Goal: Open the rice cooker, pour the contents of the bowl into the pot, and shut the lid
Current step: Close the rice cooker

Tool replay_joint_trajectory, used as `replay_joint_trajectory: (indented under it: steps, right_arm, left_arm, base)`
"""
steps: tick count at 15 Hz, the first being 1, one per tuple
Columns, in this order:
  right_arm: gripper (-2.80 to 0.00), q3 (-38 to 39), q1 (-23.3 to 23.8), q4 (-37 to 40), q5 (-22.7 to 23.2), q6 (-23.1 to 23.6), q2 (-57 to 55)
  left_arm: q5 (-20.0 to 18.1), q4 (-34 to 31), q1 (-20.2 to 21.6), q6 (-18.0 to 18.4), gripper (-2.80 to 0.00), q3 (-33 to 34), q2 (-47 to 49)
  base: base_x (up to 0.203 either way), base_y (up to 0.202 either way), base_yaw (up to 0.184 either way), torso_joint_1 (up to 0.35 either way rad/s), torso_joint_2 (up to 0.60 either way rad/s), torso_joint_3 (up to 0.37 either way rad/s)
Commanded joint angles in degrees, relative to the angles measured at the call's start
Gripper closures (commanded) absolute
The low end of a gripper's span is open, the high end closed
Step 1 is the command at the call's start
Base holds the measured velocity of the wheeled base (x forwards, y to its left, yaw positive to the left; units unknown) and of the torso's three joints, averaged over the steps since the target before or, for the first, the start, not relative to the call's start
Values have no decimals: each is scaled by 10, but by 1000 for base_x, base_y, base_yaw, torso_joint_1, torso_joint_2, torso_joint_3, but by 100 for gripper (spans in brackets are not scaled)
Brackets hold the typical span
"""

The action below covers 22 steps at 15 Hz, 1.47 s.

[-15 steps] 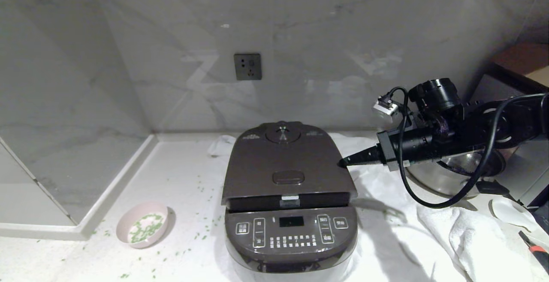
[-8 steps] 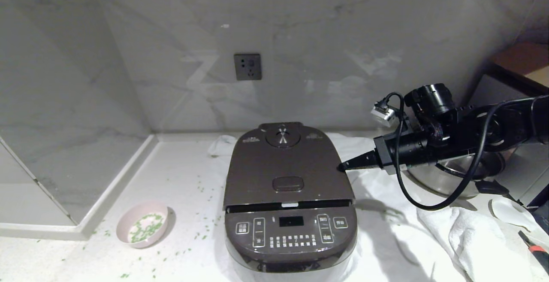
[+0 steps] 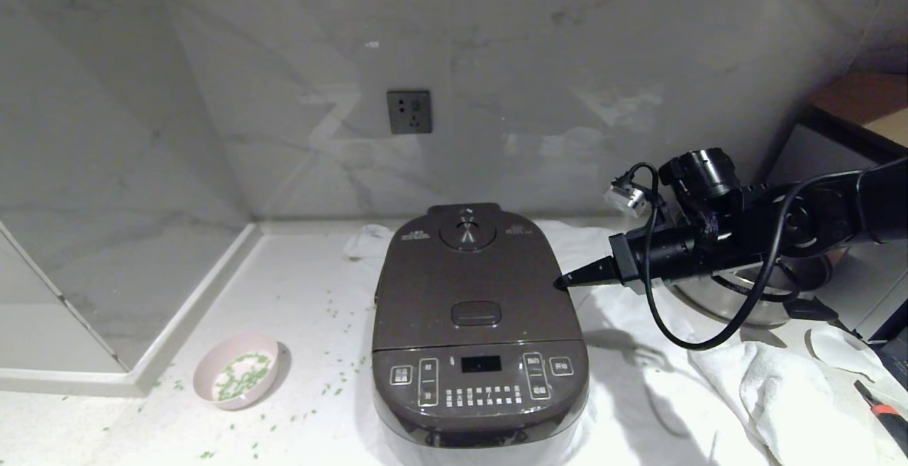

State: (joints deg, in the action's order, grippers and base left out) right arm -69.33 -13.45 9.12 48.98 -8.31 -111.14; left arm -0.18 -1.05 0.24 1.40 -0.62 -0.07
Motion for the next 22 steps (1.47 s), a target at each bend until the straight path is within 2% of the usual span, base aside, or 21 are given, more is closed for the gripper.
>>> replay_joint_trajectory:
  steps: [1, 13, 15, 18, 19, 20, 22]
  right_arm:
    - [0, 5, -1, 1, 2, 1, -10]
    - [0, -3, -2, -13, 6, -12, 69]
    - [0, -2, -7, -13, 7, -27, 82]
    - [0, 4, -43, -12, 2, -63, 109]
    - [0, 1, -56, -11, -18, -96, 113]
    - [0, -2, -73, -12, -61, -121, 116]
    - [0, -4, -121, -12, -227, -147, 117]
  left_arm:
    - [0, 0, 0, 0, 0, 0, 0]
    - [0, 0, 0, 0, 0, 0, 0]
    - [0, 0, 0, 0, 0, 0, 0]
    - [0, 0, 0, 0, 0, 0, 0]
    - [0, 0, 0, 0, 0, 0, 0]
    - [1, 0, 0, 0, 0, 0, 0]
    - [0, -1, 0, 0, 0, 0, 0]
  base:
    - [0, 0, 0, 0, 0, 0]
    - [0, 0, 0, 0, 0, 0]
    - [0, 0, 0, 0, 0, 0]
    - [0, 0, 0, 0, 0, 0]
    - [0, 0, 0, 0, 0, 0]
    - [0, 0, 0, 0, 0, 0]
    - [0, 0, 0, 0, 0, 0]
